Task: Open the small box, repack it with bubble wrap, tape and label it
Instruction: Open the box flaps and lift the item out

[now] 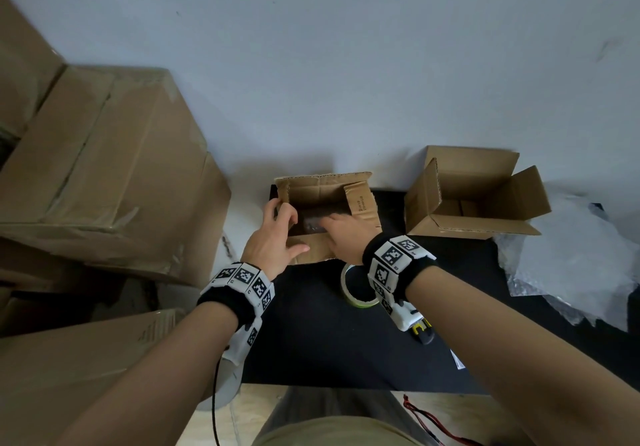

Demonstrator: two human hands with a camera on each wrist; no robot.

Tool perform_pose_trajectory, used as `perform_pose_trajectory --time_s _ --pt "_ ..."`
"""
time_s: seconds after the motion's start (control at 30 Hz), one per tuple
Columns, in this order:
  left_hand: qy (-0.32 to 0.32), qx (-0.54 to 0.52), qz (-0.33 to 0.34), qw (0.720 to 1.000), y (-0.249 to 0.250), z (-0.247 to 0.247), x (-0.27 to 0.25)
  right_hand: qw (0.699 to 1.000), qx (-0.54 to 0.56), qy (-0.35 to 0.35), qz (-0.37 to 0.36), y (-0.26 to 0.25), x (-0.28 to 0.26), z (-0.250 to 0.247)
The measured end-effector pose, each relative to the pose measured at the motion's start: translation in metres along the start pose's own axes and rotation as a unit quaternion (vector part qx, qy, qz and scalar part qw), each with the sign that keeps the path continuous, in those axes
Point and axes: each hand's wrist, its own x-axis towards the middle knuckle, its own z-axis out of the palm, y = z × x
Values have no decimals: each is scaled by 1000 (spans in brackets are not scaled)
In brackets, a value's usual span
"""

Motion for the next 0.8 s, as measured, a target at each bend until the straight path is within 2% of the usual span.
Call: perform_pose_trajectory --time_s 0.33,0.57,0.8 --pt "2 15 -15 1000 -1 -3 3 997 21 72 11 2 3 -16" --pt "5 1 -8 1000 5 -13 6 991 51 125 -21 -1 -11 -39" --pt "17 33 72 997 14 -37 17 983 50 172 -40 -9 -21 -68"
